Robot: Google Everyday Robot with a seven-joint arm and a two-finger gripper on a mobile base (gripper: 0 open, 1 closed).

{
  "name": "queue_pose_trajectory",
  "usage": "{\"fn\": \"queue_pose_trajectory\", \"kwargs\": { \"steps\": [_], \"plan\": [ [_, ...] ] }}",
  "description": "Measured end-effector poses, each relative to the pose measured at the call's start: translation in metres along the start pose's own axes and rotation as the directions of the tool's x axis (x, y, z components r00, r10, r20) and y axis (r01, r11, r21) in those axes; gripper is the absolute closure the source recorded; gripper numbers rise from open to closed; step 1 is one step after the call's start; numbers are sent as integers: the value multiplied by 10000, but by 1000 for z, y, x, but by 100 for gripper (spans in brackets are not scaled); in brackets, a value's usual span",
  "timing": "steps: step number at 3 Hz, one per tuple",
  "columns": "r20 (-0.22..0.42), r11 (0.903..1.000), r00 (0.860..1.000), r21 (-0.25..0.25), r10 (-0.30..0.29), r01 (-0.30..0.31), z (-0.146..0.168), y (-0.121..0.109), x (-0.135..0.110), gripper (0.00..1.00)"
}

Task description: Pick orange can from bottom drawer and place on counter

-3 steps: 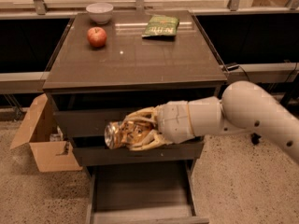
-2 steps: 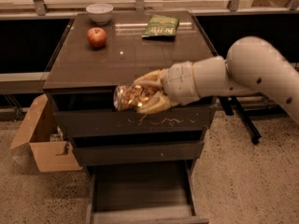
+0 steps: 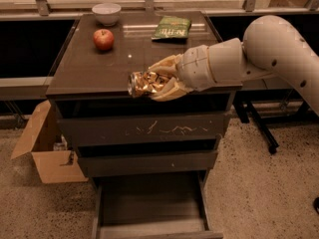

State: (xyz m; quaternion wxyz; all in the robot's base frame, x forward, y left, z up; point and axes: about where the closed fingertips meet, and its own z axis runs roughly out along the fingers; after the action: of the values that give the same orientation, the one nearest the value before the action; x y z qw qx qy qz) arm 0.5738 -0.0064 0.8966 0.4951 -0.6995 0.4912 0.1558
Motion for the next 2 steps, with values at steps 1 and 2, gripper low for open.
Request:
{"fn": "queue_pose_trajectory", "kwargs": {
  "steps": [1,2],
  "plan": [
    [-159,10000,9999,-33,55,-56,2,-39,7,100],
    [-378,9983,9977,-152,563,-569,18,-85,30,100]
  ]
}}
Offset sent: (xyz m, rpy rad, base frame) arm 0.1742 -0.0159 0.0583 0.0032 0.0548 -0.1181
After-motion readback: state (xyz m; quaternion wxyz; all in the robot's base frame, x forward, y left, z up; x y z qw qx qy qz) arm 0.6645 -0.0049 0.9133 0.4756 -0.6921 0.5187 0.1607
